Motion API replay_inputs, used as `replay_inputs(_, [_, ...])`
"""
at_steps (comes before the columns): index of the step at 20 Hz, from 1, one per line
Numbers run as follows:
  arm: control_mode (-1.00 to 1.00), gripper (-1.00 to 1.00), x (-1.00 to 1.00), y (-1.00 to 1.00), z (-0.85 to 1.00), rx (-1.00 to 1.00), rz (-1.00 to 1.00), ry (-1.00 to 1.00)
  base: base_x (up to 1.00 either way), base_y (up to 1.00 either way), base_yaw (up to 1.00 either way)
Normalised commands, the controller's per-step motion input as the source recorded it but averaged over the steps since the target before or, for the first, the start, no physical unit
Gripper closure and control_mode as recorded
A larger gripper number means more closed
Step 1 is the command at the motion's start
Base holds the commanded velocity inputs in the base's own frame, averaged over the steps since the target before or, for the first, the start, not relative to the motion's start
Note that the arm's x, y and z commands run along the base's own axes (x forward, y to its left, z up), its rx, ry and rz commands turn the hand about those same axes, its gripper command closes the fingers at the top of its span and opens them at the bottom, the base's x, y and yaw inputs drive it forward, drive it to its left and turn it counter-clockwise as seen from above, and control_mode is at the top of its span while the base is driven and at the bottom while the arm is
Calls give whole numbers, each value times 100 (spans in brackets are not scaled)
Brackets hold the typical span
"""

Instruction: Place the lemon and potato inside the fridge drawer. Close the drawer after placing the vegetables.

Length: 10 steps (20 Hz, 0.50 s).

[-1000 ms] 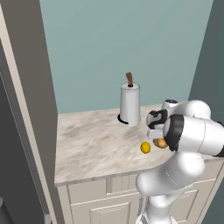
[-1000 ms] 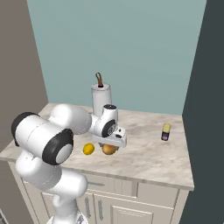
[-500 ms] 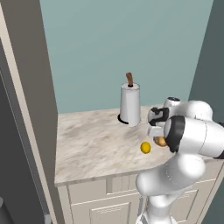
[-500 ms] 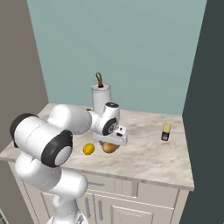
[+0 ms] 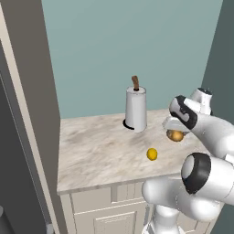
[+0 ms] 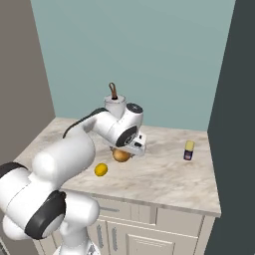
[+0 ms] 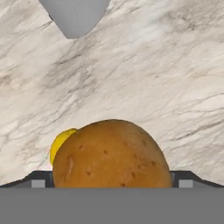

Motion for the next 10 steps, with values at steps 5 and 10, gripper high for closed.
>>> replay_inputs(5, [-100, 100, -22, 0, 100, 4, 0, -12, 0, 0, 0])
replay_inputs(10, [-100, 100, -29, 2, 93, 0, 0, -14, 0, 0, 0])
